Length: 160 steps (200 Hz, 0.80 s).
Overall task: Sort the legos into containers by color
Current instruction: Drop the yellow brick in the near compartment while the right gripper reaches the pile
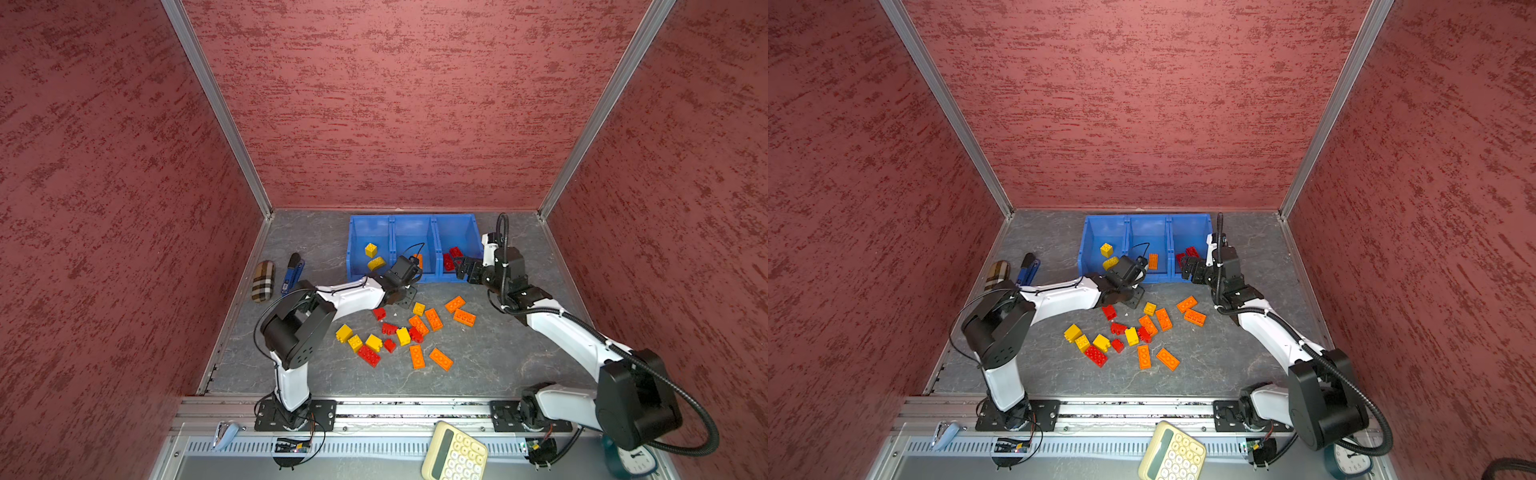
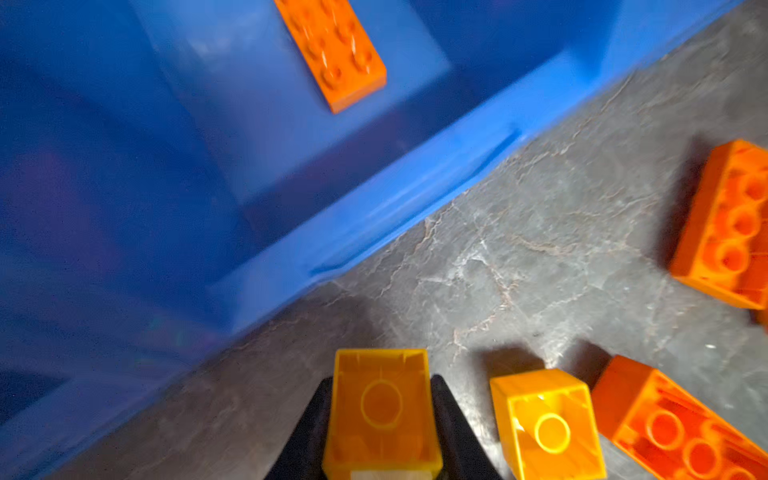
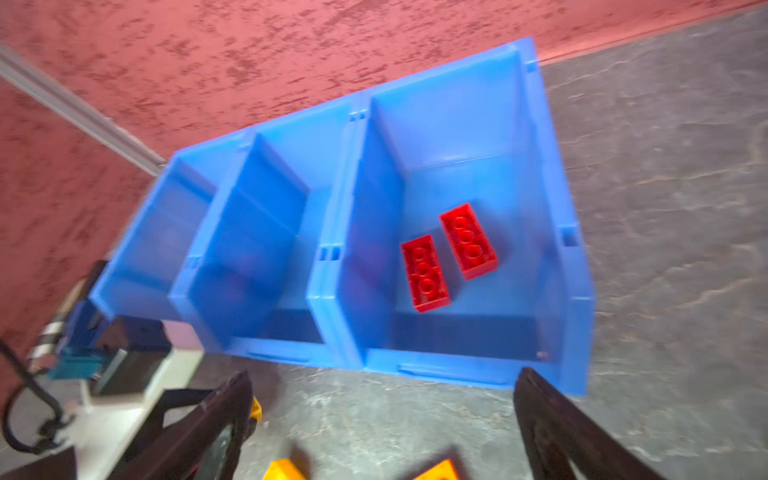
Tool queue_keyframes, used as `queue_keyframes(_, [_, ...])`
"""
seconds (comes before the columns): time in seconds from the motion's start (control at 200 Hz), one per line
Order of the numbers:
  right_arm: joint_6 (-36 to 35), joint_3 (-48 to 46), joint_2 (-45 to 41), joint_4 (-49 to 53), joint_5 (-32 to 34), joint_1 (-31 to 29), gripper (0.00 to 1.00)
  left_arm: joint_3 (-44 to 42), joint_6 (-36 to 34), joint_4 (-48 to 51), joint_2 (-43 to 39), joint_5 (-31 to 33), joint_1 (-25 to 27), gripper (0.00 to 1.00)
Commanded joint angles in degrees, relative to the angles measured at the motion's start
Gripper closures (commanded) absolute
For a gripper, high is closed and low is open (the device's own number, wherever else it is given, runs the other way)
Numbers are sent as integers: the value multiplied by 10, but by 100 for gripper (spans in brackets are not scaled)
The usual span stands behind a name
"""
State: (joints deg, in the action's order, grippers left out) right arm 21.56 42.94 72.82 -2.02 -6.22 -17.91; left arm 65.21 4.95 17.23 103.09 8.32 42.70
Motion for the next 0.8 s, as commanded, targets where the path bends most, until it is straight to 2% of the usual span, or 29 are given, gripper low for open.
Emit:
queue_keyframes(0.0, [16,-7,-7,-25,-57,-11,1,-8,20,-35,-54,45,-4,72])
queue_keyframes(0.26, [64,-17,5,-59,-43,-30,1,-20,19,-69,-122,173,-36,72])
queue_keyframes(0.351, [75,-20,5,-76,-24,-31,1,1,73,-39,-112,232,-66,70])
queue_keyframes(0.416, [80,-16,4,-80,-21,-30,1,31,118,-4,-94,225,-98,71])
queue_keyframes(0.496, [86,-9,3,-80,-24,-31,1,51,142,-1,-72,182,-129,70])
queue_keyframes(0.666, [97,-14,-8,-76,4,-30,1,122,162,24,0,136,-167,70])
queue_keyframes(0.796, [96,-31,-22,-79,15,-31,1,175,168,55,52,134,-179,68])
